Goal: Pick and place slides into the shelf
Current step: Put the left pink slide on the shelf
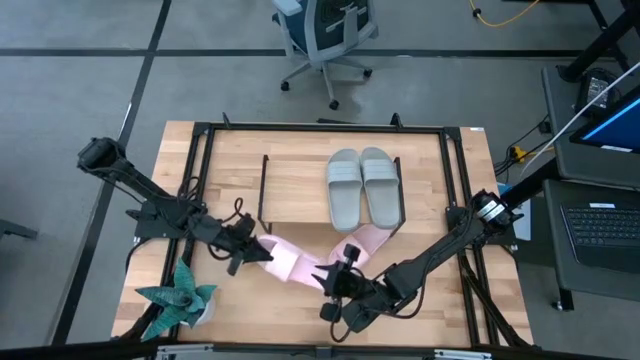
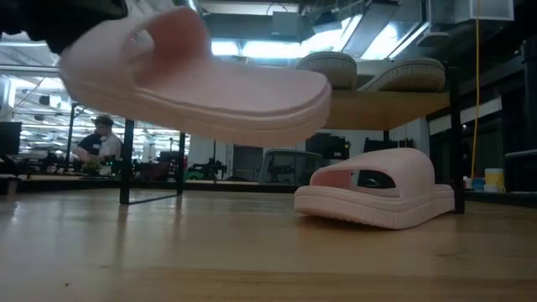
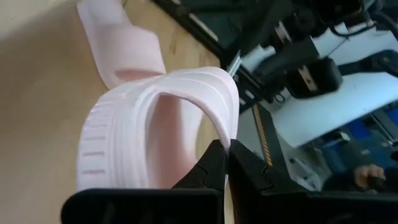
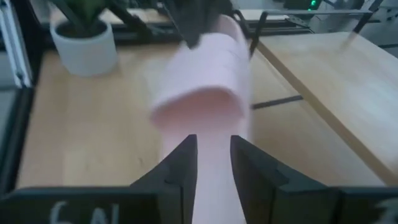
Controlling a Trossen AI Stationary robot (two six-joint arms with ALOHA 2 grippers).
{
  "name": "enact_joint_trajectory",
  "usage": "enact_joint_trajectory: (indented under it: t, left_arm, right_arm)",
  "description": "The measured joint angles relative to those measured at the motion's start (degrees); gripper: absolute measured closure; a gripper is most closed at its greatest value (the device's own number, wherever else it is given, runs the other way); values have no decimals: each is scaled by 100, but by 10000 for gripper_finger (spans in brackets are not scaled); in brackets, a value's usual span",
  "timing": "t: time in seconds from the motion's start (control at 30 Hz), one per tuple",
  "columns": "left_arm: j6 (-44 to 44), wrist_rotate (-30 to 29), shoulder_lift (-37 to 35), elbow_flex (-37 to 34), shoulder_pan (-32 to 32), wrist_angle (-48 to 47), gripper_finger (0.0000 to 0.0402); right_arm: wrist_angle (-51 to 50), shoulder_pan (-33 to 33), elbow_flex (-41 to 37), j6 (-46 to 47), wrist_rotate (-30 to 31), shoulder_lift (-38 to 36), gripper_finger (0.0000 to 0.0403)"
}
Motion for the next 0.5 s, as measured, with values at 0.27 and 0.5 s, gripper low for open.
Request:
enact_joint_trajectory:
  t: [0.27, 0.5]
  left_arm:
    - [663, -137, 0, 0, 16, 397, 401]
    - [1095, -153, 0, 0, 16, 571, 401]
  right_arm:
    - [1202, 18, -179, -16, -51, 0, 305]
    - [2825, -17, -861, -45, -51, 0, 305]
